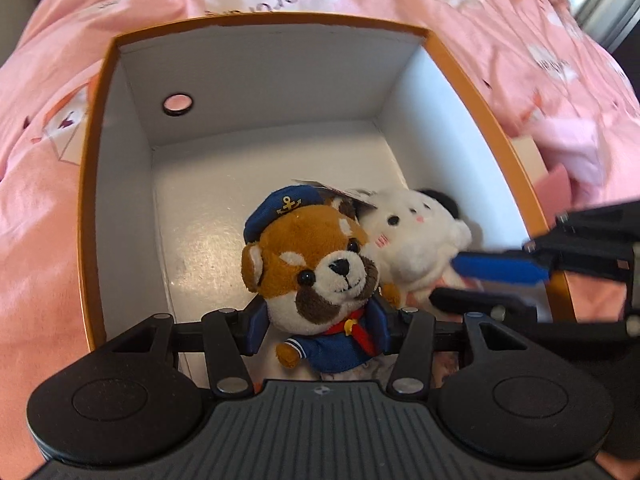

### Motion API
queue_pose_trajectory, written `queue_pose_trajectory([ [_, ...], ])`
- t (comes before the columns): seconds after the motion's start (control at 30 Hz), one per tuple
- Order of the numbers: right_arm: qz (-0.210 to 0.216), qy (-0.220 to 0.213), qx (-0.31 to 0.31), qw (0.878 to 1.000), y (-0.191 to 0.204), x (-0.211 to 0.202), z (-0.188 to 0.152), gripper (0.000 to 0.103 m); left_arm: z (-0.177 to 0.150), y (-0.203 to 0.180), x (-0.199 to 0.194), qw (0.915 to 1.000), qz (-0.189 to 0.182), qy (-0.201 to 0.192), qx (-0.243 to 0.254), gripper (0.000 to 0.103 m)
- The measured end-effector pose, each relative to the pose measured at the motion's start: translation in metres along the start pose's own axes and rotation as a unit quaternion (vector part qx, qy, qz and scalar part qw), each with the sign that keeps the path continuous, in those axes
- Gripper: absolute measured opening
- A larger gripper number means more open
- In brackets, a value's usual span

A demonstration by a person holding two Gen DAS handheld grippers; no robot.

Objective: Organize objects
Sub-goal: 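Lower both plushes into the white box and open both grippers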

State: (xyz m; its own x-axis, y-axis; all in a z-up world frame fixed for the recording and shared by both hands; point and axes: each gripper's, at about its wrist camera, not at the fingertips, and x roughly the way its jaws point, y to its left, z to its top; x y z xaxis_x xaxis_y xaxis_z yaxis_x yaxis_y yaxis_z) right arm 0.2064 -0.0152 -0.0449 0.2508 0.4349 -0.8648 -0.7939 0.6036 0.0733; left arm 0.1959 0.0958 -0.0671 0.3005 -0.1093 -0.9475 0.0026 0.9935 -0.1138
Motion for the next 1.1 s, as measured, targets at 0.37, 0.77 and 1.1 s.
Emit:
queue_pose_trajectory([
  [0.37, 0.022, -0.001, -0.169, 0.985, -0.005, -0.011, 0.015, 0.027, -0.003, -0.005, 0.009, 0.9997, 0.016, -0.002, 0.017, 0.065],
  [0.77, 0.025, 0.045, -0.277, 0.959, -0.004, 0.008, 0.036, 0.061, -0.007, -0.004, -0.009, 0.9988, 0.007, -0.044, 0.019, 0.056],
  [1.1, 0.000, 0.070, -0.228, 0.971, 0.007, 0.039, 0.034, 0.064, -0.001, 0.007, -0.010, 0.9987, -0.008, -0.049, -0.011, 0.046],
])
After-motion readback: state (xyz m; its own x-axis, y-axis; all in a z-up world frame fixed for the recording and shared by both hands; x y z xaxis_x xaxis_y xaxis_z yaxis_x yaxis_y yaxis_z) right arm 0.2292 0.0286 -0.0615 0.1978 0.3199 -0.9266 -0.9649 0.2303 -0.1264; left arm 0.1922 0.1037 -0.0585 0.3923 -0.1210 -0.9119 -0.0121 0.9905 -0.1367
